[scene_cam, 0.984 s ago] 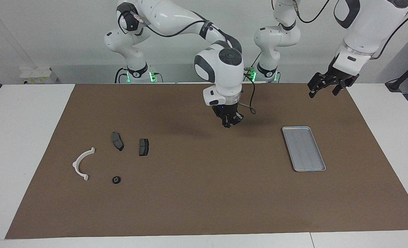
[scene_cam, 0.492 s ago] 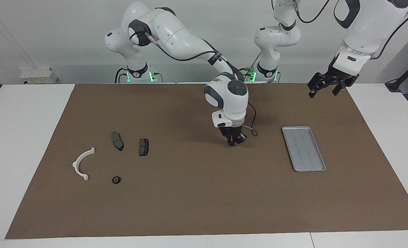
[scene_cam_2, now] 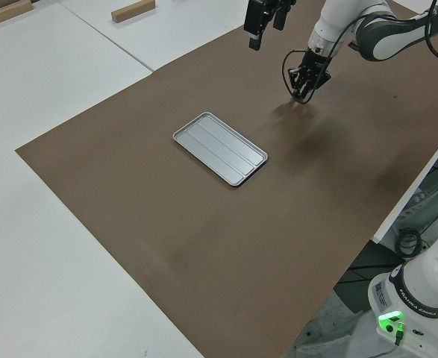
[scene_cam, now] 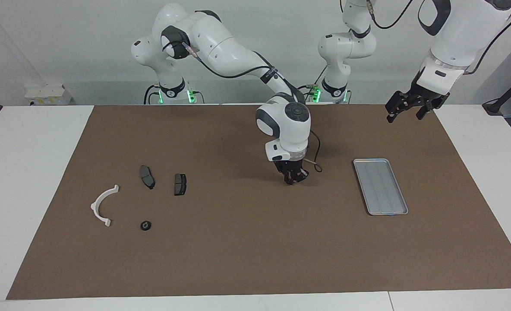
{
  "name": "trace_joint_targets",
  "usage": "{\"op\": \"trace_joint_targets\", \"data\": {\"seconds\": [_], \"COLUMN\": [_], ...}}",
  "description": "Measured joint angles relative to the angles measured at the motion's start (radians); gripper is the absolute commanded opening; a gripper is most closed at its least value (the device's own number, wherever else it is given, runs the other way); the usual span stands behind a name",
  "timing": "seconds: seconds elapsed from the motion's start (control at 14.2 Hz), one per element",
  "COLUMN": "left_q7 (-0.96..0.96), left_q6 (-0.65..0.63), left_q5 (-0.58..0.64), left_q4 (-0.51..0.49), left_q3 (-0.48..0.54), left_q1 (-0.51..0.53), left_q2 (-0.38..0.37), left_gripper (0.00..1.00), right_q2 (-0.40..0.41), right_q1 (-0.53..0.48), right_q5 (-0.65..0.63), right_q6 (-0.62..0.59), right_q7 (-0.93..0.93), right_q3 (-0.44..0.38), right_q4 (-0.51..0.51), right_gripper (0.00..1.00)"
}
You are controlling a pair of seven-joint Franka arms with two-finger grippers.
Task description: Pick bearing gear from pile to tray
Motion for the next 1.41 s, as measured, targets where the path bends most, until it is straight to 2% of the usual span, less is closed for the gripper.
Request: {"op": "trace_joint_targets", "data": {"seconds": [0.14, 0.42, 0.56, 0.7, 0.91, 1.05, 1.19, 1.41], "left_q7": [0.000, 0.000, -0.025, -0.123, -0.324, -0.490, -0.640, -0.800], "left_q6": [0.000, 0.000, 0.001, 0.036, 0.123, 0.222, 0.342, 0.484], "left_q5": [0.000, 0.000, 0.000, -0.001, -0.003, -0.003, -0.003, -0.003], "left_q4": [0.000, 0.000, -0.002, -0.025, -0.095, -0.123, -0.130, -0.128], "left_q3": [0.000, -0.001, -0.001, -0.007, -0.017, -0.020, -0.023, -0.024], "left_q1": [0.000, 0.000, 0.000, -0.008, -0.092, -0.186, -0.285, -0.380], "left_q2": [0.000, 0.000, 0.000, -0.002, 0.014, 0.075, 0.183, 0.326], "left_gripper": [1.00, 1.00, 1.00, 1.00, 1.00, 1.00, 1.00, 0.98], "right_q2": [0.000, -0.007, -0.041, -0.104, -0.189, -0.206, -0.202, -0.192], "right_q1": [0.000, -0.042, -0.114, -0.223, -0.398, -0.500, -0.594, -0.666], "right_q5": [-0.005, -0.028, -0.028, -0.028, -0.026, -0.026, -0.026, -0.025], "right_q6": [-0.014, -0.135, -0.220, -0.307, -0.423, -0.446, -0.443, -0.384], "right_q7": [0.000, -0.056, -0.217, -0.462, -0.856, -1.072, -1.231, -1.291], "right_q3": [-0.002, -0.012, -0.014, -0.015, -0.012, -0.011, -0.010, -0.008], "right_q4": [0.000, 0.050, 0.092, 0.111, 0.112, 0.109, 0.095, 0.042], "right_gripper": [1.00, 1.00, 1.00, 1.00, 1.00, 1.00, 1.00, 1.00]}}
